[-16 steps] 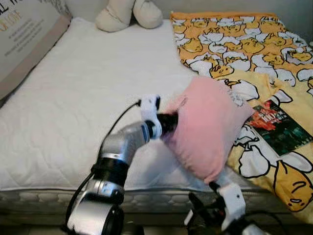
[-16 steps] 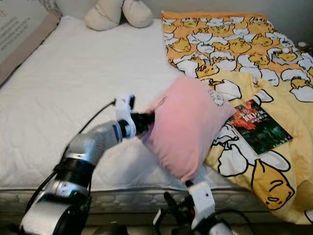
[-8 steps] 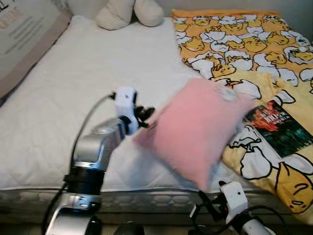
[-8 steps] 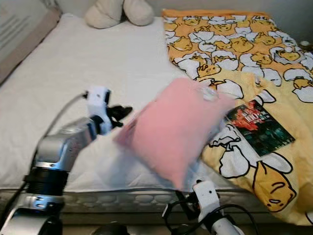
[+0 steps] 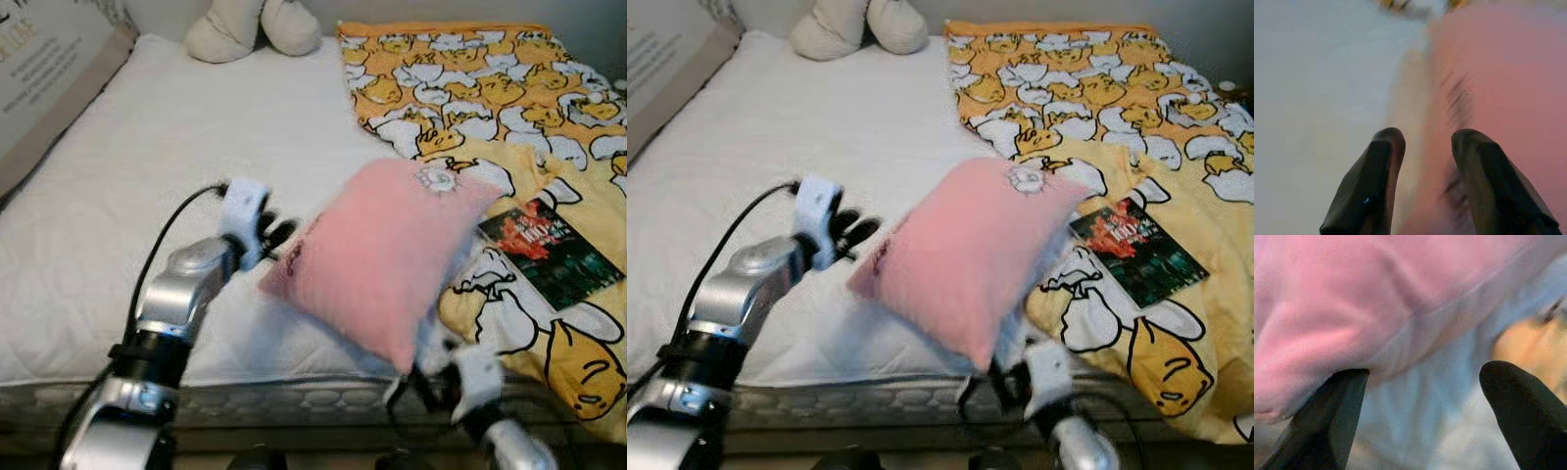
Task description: Clean up the room
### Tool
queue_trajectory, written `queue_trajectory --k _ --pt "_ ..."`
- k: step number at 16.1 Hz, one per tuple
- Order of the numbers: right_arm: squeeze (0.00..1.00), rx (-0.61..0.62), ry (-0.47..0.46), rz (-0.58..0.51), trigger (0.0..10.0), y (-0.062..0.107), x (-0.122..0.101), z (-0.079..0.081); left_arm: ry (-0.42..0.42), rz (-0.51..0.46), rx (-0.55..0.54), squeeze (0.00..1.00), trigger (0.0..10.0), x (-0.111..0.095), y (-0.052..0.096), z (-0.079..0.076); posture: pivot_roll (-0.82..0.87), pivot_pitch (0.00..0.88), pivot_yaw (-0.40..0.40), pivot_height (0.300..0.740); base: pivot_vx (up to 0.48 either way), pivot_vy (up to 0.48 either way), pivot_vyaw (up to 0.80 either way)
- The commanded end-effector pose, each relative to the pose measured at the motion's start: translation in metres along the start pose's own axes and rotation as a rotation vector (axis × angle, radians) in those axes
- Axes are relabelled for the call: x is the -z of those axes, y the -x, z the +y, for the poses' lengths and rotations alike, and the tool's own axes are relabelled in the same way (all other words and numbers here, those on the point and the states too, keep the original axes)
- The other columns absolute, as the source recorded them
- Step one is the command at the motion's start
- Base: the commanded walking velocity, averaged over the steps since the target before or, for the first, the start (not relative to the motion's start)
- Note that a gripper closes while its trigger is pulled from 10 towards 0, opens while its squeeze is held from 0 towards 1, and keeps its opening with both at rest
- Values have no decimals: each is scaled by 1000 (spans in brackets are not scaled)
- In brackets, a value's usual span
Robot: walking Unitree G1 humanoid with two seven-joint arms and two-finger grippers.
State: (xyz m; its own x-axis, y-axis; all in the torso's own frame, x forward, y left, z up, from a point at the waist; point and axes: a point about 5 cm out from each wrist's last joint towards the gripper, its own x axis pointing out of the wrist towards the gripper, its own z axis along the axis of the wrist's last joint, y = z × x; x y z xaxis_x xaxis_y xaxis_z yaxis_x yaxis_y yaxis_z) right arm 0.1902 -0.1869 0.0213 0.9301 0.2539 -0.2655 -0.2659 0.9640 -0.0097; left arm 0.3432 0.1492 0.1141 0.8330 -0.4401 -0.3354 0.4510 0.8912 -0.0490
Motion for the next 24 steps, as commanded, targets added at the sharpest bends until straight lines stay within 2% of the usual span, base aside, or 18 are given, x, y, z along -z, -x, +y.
queue_trajectory --k 1,2,3,5,7,8,9,10,14,15,17,22,24 --pt "0 66 -17 -98 10000 -4 -25 -12 14 -2 -61 0 10000 1 2 19 -92 0 45 710 0 0 0" --pt "0 129 -30 -179 10000 -10 -48 -20 43 -7 -100 0 10000 3 4 31 -98 0 45 710 0 0 0" --pt "0 150 -43 -222 10000 -16 -62 -23 85 -13 -110 0 10000 4 2 35 -101 0 43 710 0 0 0" --pt "0 196 -88 -224 10000 -25 -69 -28 75 -4 -120 0 10000 6 -3 38 -101 0 36 710 0 0 0" --pt "0 291 -176 -192 10000 -33 -65 -38 58 -13 -118 0 10000 1 -10 38 -102 0 36 710 0 0 0" --pt "0 326 -218 -164 10000 -36 -63 -41 55 -32 -138 1000 10000 -5 -11 42 -102 0 36 710 0 0 0" --pt "882 332 -232 -157 10000 -36 -63 -43 65 -39 -126 1000 10000 -7 -12 42 -104 0 36 710 0 0 0" --pt "1000 318 -240 -137 10000 -36 -61 -44 71 -50 -112 1000 10000 -11 -13 41 -107 0 40 710 0 0 0" --pt "1000 307 -272 -95 10000 -35 -56 -53 156 -63 -33 1000 10000 -14 -19 35 -111 0 45 710 0 0 0" --pt "1000 299 -289 -94 10000 -36 -56 -53 152 -54 -16 1000 10000 -14 -20 33 -112 0 45 710 0 0 0" --pt "1000 190 -353 -76 10000 -40 -55 -44 149 -45 34 1000 10000 -16 -22 29 -115 0 47 710 0 0 0" --pt "1000 50 -395 -59 10000 -43 -58 -41 162 -5 112 1000 10000 -13 -24 24 -119 0 49 710 0 0 0" --pt "1000 36 -403 -63 10000 -42 -60 -43 166 7 124 1000 10000 -11 -23 23 -116 0 48 710 0 0 0"
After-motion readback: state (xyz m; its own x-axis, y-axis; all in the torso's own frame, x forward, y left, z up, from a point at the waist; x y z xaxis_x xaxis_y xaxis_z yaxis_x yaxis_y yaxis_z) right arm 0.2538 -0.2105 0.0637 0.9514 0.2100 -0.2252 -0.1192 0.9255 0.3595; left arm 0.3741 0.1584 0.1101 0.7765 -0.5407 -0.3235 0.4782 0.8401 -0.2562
